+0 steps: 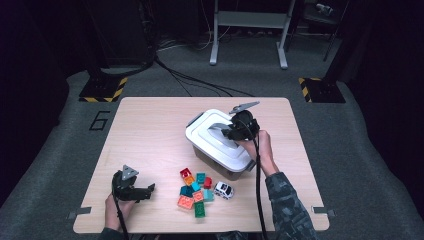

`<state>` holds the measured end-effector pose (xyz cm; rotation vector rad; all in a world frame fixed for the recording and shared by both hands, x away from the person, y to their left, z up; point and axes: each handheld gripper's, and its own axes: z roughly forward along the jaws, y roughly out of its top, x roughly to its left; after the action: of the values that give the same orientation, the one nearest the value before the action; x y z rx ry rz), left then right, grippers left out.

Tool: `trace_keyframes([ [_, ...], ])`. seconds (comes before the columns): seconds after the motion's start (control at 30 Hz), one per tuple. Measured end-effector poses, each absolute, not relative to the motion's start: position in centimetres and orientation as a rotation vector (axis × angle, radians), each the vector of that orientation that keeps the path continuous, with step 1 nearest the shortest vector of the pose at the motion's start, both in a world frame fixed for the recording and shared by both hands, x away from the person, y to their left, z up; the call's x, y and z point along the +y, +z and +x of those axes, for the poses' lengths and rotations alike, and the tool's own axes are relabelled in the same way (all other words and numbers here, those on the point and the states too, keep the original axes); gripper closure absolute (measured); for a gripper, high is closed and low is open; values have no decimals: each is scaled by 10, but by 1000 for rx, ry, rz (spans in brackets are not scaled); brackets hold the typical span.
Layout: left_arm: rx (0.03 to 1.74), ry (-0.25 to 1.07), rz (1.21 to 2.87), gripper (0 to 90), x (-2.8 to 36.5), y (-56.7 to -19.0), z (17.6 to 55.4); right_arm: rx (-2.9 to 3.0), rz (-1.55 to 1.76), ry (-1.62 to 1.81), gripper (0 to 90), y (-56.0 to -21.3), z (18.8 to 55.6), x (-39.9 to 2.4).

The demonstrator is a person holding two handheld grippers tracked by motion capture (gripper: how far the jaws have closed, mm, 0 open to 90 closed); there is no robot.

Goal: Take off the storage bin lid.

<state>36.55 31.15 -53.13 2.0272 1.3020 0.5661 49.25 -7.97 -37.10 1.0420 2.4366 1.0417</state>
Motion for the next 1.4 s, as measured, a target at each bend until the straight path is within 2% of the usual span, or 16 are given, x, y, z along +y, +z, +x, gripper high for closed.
trace_keyframes([
  [0.6, 1300, 560, 2036, 30, 312, -531, 365, 2343, 1000, 1104, 673, -343, 478, -88],
  [1.0, 1298, 565, 2035, 30, 312, -531, 366, 2255, 1059, 1115, 673, -329, 473, -120],
  [1.4, 1299, 562, 2032, 30, 312, -531, 366, 2143, 1172, 1070, 673, -327, 471, -169],
])
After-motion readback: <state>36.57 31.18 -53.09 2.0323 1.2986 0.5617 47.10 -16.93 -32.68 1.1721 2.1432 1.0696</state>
